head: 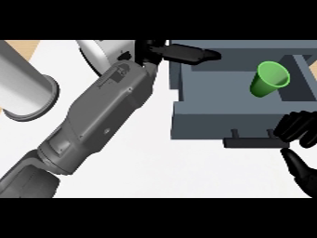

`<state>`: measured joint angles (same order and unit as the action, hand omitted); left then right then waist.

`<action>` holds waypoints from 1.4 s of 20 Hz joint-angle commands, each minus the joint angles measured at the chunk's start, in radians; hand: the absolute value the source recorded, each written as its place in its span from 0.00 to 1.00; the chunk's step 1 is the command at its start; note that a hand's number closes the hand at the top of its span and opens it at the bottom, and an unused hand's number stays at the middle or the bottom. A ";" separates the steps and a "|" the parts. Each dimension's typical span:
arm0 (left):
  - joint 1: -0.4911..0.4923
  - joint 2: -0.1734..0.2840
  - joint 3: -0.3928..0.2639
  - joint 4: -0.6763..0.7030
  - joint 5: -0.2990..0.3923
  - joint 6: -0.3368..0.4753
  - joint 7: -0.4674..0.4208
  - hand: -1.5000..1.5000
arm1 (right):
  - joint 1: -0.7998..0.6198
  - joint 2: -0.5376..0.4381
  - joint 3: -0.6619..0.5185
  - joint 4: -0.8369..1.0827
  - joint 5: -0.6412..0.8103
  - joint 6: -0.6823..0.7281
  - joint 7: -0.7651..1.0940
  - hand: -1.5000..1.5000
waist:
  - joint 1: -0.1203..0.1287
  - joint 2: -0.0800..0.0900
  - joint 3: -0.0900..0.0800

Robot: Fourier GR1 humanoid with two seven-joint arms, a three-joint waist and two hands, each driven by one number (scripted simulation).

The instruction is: Pick up the cup, place it into the drawer and close the drawer

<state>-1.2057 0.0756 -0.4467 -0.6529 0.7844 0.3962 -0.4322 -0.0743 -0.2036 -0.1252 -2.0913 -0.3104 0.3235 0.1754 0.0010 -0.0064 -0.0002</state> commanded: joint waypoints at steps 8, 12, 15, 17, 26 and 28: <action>0.376 0.213 0.034 -0.409 0.016 0.021 0.068 0.00 | 0.072 -0.110 0.012 0.011 0.177 0.116 -0.053 1.00 | 0.035 -0.004 0.000; 0.506 0.339 0.063 -0.602 0.046 0.005 0.157 0.00 | 0.014 -0.073 0.080 0.048 0.286 0.046 0.012 1.00 | 0.047 -0.004 0.000; 0.616 0.382 0.089 -0.710 0.041 0.000 0.163 0.00 | 0.007 -0.049 0.126 0.106 0.386 0.039 -0.060 1.00 | 0.029 0.002 0.000; 0.723 0.371 0.084 -0.752 0.026 -0.032 0.109 0.00 | 0.073 -0.079 0.119 0.061 0.416 0.062 -0.085 1.00 | 0.017 0.002 0.000; 0.859 0.475 0.190 -0.768 0.084 -0.198 0.088 0.00 | -0.008 -0.140 0.338 0.325 0.912 -0.063 -0.315 1.00 | 0.026 0.010 0.000; 0.940 0.453 0.164 -0.832 0.053 -0.191 0.067 0.00 | -0.111 -0.105 0.348 0.416 0.943 -0.088 -0.292 1.00 | 0.026 0.008 0.000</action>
<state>-0.3539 0.5269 -0.2917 -1.4427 0.8500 0.2359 -0.3389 -0.0961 -0.3363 0.1695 -1.8209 0.5062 0.2973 -0.0810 0.0296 -0.0001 0.0003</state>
